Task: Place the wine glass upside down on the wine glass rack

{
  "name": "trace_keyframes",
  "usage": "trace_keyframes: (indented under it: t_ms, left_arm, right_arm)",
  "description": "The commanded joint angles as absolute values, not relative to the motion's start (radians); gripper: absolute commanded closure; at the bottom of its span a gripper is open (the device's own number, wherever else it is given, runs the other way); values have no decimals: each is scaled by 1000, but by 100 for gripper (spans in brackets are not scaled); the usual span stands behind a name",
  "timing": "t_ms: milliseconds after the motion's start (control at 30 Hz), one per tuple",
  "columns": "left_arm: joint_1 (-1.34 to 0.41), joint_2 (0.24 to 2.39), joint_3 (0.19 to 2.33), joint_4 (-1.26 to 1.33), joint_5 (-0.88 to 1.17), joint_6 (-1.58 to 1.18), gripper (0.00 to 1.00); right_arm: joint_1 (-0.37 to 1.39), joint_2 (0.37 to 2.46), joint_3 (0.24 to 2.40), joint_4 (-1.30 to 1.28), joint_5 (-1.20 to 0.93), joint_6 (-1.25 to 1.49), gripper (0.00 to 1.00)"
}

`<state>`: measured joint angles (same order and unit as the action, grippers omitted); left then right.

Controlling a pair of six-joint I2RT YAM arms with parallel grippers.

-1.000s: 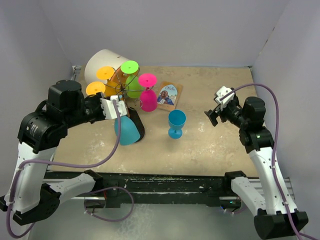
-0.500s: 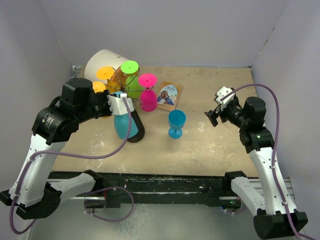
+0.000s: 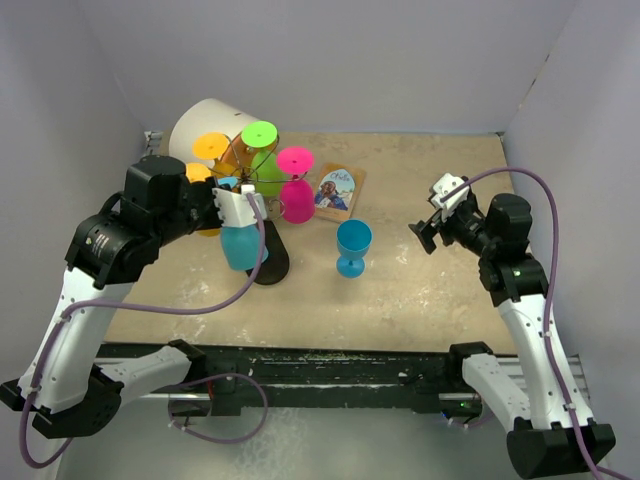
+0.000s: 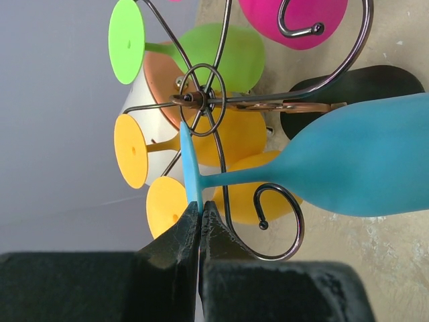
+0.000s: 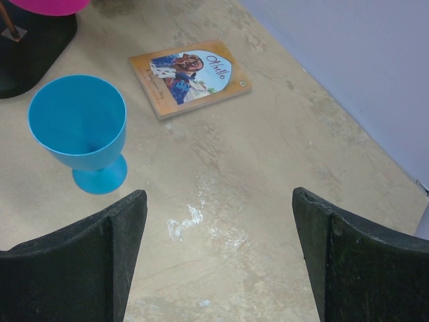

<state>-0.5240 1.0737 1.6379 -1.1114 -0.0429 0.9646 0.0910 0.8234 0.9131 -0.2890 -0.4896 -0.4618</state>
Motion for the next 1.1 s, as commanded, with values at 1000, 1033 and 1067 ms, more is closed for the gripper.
trace_keyframes:
  t_ms: [1000,1033,1067]
  left_arm:
    - [-520,1046,1681,-1164,-147,1030,100]
    - [-520,1046,1680,-1169,-147,1032,100]
    - [-520,1045,1679,-1173,-148,1035,100]
  right_arm:
    - [72,817,902,-245,-494,-478,8]
    - [71,817,902,-244,-495,-477,8]
    - [71,817,902,-245,-495,-478,8]
